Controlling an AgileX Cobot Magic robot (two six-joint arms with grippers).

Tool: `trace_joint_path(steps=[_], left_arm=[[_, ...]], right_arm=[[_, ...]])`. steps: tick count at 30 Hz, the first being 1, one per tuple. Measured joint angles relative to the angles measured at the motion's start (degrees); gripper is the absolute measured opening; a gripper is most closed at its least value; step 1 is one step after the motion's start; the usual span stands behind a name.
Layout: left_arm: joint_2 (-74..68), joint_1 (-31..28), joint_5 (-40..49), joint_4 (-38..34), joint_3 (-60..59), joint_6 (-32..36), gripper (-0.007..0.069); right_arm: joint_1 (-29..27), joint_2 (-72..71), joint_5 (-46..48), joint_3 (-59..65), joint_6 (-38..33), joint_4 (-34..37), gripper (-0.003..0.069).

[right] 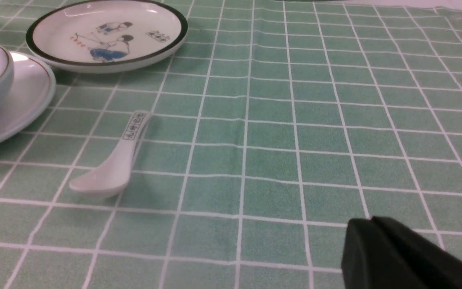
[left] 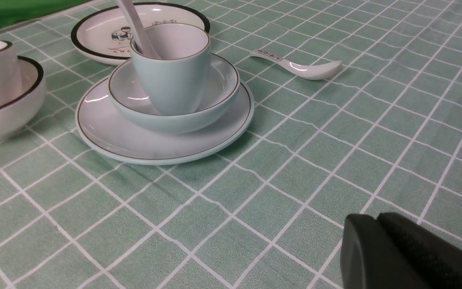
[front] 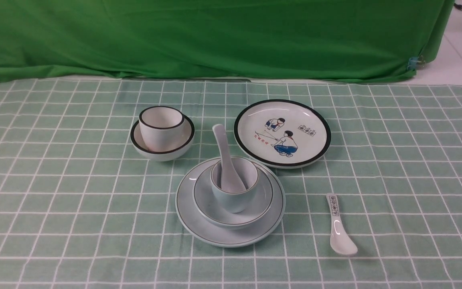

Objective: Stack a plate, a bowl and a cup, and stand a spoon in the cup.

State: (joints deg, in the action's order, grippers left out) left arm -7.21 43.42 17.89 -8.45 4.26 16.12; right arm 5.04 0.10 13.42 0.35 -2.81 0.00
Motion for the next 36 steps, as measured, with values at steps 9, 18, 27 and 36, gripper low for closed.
trace_joint_path(steps=[9,18,27,36], left_arm=[[0.0,0.0,0.0,0.0,0.0,0.0,0.0013],[0.09,-0.72,-0.3,3.33,0.0,1.98,0.0017],[4.39,-24.27,-13.58,2.32,-1.11,2.74,0.0017],[7.14,-44.19,-4.89,-1.31,-4.66,-2.83,0.0017]], right_arm=[[0.0,0.0,0.0,0.0,-0.05,0.0,0.0036],[0.0,0.0,-0.07,0.0,-0.05,0.0,0.0064],[0.12,0.0,-0.12,0.0,-0.05,0.0,0.0088],[0.18,-0.1,-0.12,0.0,-0.05,0.0,0.009]])
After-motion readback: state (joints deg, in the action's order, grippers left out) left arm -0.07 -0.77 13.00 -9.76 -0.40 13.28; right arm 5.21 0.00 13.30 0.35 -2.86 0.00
